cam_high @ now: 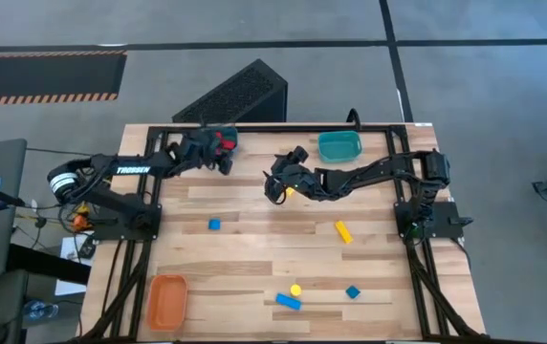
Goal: Sort & place blocks by color
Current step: Put the top yellow block into the green bin
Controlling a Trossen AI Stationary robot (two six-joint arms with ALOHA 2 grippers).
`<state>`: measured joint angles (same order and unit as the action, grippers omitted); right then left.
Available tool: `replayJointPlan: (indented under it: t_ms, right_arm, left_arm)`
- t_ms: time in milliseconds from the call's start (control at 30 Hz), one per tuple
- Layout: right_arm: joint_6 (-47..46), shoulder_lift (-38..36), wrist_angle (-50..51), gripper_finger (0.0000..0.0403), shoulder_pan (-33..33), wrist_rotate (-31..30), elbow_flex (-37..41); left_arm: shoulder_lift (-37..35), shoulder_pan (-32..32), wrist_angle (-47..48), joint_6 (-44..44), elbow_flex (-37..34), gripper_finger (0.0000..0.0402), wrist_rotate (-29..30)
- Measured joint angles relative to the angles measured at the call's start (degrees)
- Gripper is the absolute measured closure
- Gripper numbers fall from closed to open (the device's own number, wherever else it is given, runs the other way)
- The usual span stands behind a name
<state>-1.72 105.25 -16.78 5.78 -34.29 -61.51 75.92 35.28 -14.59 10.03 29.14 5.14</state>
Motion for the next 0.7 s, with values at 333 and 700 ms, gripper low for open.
replayJointPlan:
  t_ms: [333,700]
  right_arm:
    - [-1.5,0.0,7.6,0.0077,-1.2,13.6,-2.1]
    - [5.0,1.2,5.5,0.0076,-6.3,31.9,-2.2]
  left_arm:
    - [-14.6,-23.4,-11.4,2.7,-6.4,0.0227,14.2]
    - [-14.8,-38.2,-20.2,-1.6,-10.2,0.0229,45.2]
